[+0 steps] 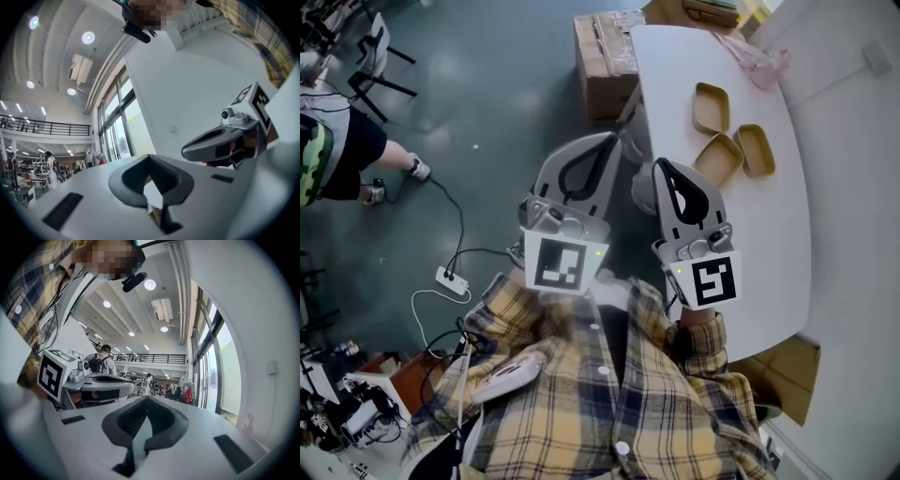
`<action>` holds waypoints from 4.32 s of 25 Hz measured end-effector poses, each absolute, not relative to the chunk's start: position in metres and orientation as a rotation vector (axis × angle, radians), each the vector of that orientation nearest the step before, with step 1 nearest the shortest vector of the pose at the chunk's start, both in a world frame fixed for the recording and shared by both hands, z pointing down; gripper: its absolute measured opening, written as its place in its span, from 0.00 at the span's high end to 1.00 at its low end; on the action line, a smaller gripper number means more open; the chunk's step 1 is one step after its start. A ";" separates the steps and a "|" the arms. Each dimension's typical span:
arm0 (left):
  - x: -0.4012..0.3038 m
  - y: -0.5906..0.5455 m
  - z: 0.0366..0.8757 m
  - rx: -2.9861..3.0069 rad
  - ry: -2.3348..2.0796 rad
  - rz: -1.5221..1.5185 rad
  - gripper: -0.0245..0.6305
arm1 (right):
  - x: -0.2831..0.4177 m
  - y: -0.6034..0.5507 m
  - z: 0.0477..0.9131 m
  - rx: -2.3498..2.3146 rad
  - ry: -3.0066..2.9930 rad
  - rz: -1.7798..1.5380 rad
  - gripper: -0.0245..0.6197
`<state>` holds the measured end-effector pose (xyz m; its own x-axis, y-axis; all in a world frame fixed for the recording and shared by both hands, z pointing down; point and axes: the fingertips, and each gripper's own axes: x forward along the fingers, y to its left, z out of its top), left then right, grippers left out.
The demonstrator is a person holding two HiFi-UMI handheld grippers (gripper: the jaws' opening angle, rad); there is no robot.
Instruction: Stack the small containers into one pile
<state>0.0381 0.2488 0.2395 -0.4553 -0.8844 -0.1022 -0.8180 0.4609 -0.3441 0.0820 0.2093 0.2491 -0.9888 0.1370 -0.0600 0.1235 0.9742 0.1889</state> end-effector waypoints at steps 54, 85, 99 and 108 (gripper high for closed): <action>-0.042 -0.101 0.251 -2.347 1.446 -0.179 0.93 | 0.051 -0.088 0.263 -1.370 2.871 0.310 0.94; 0.022 -0.214 0.369 -2.881 0.854 -0.443 0.93 | 0.119 -0.159 0.352 -2.045 2.750 -0.148 0.94; 0.029 -0.247 0.469 -3.110 0.645 -0.901 0.77 | 0.151 -0.194 0.445 -2.166 2.738 -0.674 0.76; 0.044 -0.263 0.527 -3.190 0.549 -1.217 0.77 | 0.179 -0.218 0.514 -2.235 2.626 -1.056 0.74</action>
<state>0.0439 -0.2630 0.5271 0.7095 -0.1761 0.6824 -0.3948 -0.9014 0.1779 0.1788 -0.2183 0.5145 -0.1664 -0.7232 0.6703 -0.9859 0.1102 -0.1258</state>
